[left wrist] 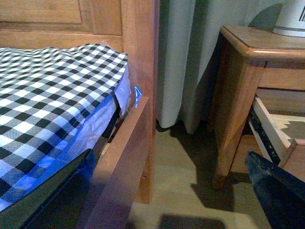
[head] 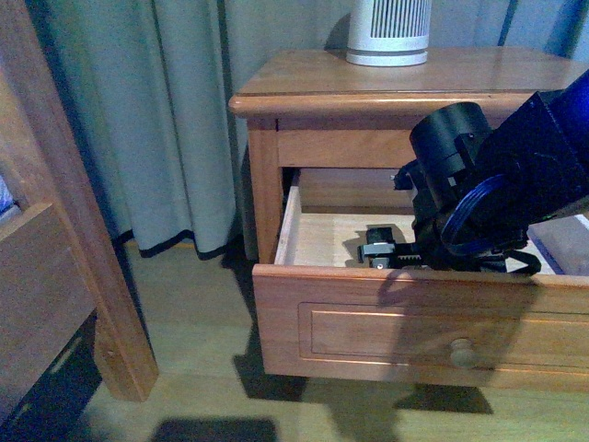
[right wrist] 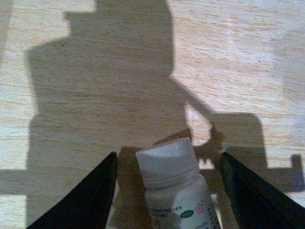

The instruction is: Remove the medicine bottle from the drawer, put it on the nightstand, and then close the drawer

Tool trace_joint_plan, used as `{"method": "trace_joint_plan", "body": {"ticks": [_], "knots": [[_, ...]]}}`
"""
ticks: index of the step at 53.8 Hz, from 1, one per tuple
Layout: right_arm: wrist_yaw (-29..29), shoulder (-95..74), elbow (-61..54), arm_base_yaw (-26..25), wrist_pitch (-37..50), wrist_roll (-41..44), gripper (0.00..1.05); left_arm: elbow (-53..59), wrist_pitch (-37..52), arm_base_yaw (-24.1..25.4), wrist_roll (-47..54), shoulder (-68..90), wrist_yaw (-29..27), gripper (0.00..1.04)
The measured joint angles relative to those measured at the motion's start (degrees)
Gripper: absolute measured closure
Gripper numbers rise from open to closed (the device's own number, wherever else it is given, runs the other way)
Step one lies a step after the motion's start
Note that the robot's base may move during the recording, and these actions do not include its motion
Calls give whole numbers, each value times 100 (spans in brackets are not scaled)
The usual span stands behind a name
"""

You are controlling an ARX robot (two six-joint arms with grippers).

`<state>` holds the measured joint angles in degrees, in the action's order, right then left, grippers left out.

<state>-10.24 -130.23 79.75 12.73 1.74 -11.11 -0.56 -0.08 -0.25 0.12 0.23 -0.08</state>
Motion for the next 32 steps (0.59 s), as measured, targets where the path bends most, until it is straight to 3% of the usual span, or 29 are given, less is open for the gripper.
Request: {"method": "trace_joint_plan", "body": {"ticks": [12, 32], "knots": [[-90, -2, 0, -66, 20, 0, 71, 0, 0, 0, 0, 0, 2, 7], [-140, 763, -118, -111, -162, -295, 75, 0, 0, 0, 0, 0, 2, 7]]}}
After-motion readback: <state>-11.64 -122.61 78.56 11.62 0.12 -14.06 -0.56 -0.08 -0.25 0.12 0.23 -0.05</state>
